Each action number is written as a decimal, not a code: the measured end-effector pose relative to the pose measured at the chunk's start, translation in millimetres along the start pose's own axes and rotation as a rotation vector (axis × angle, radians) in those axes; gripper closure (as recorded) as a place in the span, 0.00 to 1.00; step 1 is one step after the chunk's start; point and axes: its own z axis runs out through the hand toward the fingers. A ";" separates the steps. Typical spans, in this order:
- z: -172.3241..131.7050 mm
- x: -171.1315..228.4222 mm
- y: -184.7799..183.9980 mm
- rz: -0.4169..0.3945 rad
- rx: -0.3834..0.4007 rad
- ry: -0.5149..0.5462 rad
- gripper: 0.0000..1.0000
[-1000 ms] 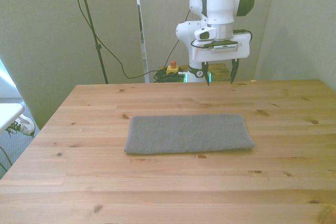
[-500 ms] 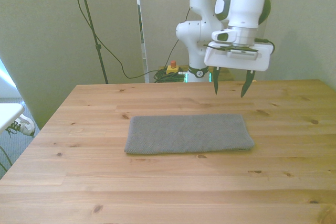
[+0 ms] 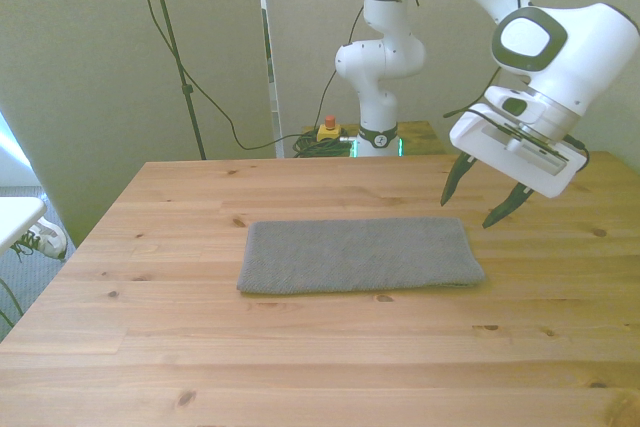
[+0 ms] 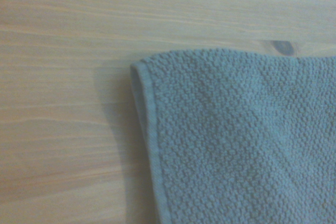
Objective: Fold the towel
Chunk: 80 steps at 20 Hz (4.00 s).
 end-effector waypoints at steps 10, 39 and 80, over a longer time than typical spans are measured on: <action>14.6 -25.0 -35.1 -0.072 -0.090 0.095 0.00; 64.3 -12.2 -24.3 -0.110 -0.136 0.186 1.00; 50.8 178.6 124.4 -0.015 0.374 -0.330 1.00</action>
